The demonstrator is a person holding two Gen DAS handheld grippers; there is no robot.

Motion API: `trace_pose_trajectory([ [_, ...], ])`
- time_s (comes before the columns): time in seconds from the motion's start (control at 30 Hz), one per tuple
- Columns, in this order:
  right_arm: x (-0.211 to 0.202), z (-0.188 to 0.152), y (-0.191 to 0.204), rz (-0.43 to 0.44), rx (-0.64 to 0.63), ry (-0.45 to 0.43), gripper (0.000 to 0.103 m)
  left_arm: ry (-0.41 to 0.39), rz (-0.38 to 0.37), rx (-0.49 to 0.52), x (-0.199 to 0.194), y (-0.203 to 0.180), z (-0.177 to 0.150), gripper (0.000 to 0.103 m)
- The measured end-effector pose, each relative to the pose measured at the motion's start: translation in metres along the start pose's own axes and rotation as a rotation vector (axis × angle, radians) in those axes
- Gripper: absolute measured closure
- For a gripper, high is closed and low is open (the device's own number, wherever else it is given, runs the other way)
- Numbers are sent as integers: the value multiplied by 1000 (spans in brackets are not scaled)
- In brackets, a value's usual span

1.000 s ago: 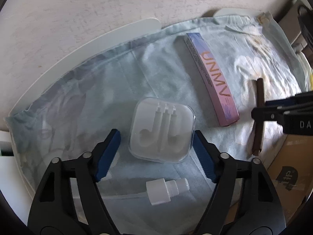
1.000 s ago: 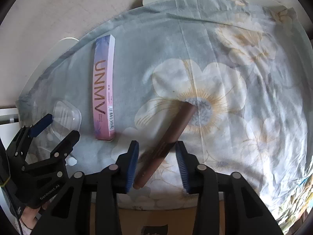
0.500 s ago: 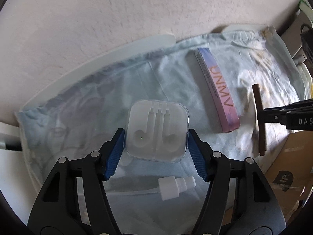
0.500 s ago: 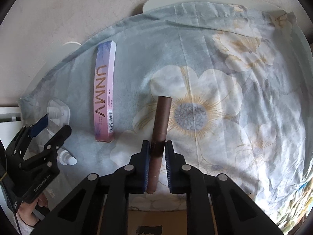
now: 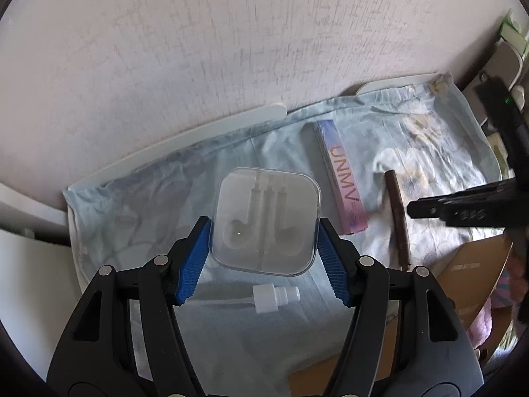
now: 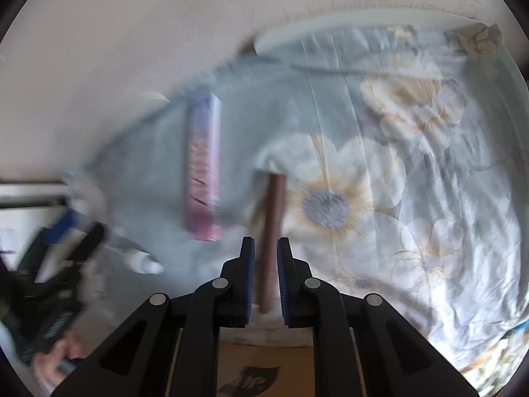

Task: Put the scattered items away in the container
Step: 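Grasp the white earphone case with the left tool while the right tool grasps the brown stick, then carry the earphone case and brown stick into the box and open both tools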

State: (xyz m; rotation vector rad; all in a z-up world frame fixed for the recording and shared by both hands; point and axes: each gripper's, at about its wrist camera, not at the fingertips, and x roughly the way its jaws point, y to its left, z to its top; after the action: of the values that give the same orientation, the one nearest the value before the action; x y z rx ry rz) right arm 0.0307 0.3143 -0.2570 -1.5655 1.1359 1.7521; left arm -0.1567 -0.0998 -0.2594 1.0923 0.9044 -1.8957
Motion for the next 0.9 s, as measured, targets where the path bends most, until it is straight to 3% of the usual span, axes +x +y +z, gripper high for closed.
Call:
trace_pose_trajectory([
  [0.63,25,15,15,-181,-111,-20,83,7,-9,-25,-1,7,-21,42],
  [0.73,25,17,9,-141,-129,-12,90,4,-10,-27,-3,7,-22,42],
  [0.9,3,18,-6,-30,-112,-54,90,-7,-10,-27,-17,8,-21,42],
])
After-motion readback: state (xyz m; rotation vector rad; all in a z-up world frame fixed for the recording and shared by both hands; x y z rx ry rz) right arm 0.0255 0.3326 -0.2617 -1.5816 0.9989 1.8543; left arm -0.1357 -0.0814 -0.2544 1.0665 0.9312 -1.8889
